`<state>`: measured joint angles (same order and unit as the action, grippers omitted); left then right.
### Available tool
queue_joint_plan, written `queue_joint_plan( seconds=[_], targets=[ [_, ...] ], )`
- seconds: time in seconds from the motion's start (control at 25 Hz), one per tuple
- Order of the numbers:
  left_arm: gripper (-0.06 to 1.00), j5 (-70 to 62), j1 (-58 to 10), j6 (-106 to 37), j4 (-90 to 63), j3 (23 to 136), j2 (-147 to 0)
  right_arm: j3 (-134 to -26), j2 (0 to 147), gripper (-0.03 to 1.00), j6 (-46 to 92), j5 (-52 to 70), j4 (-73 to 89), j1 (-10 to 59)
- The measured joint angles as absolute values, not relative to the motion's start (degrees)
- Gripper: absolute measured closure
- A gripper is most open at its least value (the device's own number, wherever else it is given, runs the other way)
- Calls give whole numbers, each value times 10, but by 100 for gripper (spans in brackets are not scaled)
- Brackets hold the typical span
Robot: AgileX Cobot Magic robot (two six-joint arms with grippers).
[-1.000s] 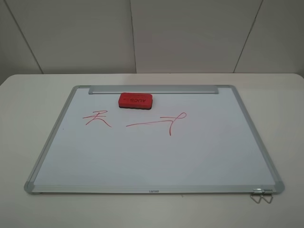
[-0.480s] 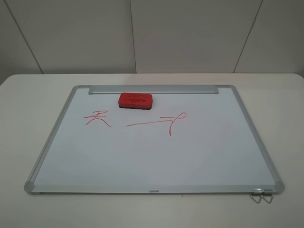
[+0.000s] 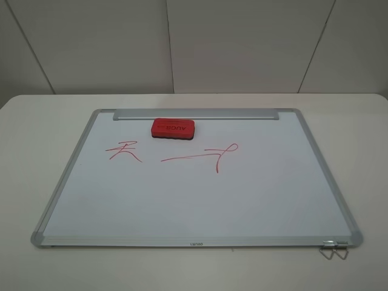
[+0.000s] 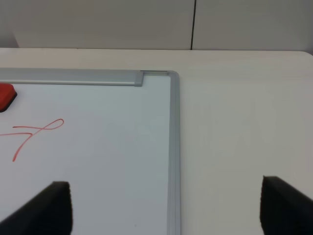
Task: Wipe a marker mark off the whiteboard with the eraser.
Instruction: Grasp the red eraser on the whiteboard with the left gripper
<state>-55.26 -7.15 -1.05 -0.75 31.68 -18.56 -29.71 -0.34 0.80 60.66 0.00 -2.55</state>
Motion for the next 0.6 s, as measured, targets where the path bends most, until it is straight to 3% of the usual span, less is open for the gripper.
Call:
queue_joint_plan(
  seconds=[0.32,0.6],
  targets=[
    [17,-406,-76,-142,-34,419,-516,-297,-3,27,8,607,0,-26],
    [17,-438,-76,-342,-147,622,-817,-297,-3,27,8,607,0,-26]
  ],
)
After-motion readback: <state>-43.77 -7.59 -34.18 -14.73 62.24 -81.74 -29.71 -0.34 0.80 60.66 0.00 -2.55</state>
